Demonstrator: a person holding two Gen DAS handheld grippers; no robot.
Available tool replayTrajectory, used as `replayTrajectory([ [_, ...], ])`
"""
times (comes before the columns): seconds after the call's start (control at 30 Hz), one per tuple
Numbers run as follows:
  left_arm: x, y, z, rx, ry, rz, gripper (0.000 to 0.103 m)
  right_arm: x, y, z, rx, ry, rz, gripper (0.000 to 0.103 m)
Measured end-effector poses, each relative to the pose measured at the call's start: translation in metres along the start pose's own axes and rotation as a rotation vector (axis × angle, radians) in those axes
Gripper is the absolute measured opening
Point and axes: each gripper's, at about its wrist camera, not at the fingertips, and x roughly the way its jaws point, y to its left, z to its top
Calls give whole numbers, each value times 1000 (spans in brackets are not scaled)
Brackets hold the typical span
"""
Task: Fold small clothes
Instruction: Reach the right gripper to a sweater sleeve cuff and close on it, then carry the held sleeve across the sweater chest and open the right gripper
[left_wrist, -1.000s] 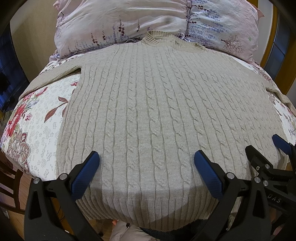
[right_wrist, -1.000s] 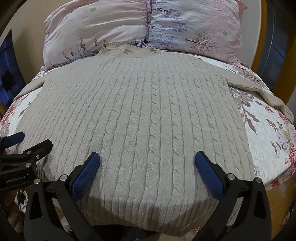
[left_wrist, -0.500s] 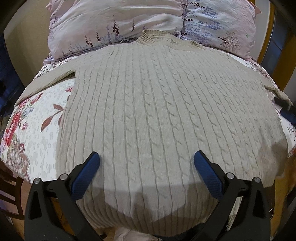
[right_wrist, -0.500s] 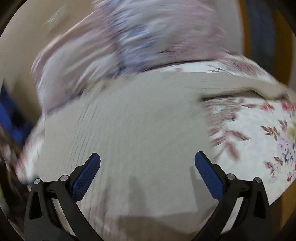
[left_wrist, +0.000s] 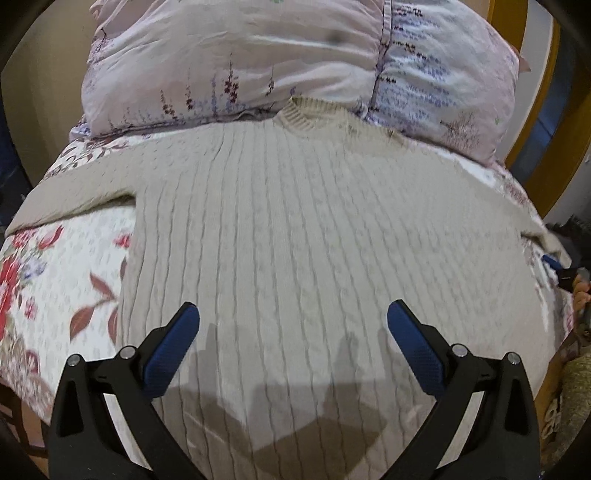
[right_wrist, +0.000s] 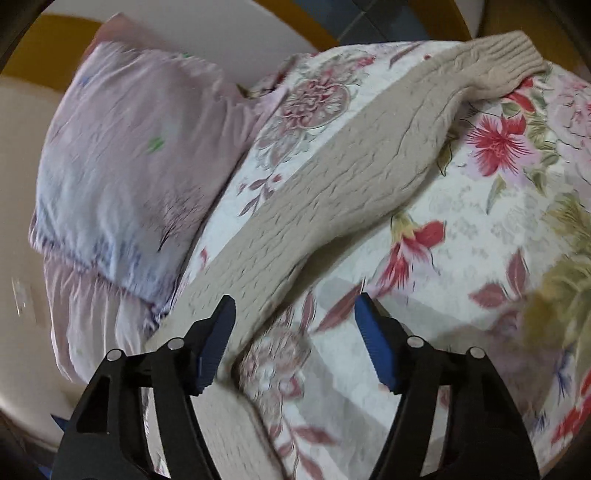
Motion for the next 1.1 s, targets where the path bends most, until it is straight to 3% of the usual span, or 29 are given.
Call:
replayTrajectory([
  [0.13,1,-1,15,15,-36,-14,101,9,-3,15,14,-31,-21,54],
  [0.23,4,3,26,11,-54,-21,101,8,-10,32,31,-80,-80,39],
  [0.43,17,14,47,-33,-34,-50,101,-13,-22,53,31,-210,-185,31],
  [0.57,29,19,58,-48,-30,-50,101,-10,-19,60,-27,-222,-241,10],
  [0.73,33,24,65,-58,-57,-96,101,-14,20,59,-179,-287,-268,9],
  [0.97,35,30,73,-66,-84,-107,101,-15,119,21,-463,-300,-149,9],
  [1.1,31,35,72,-90,-118,-160,101,7,179,-34,-640,-186,9,9],
])
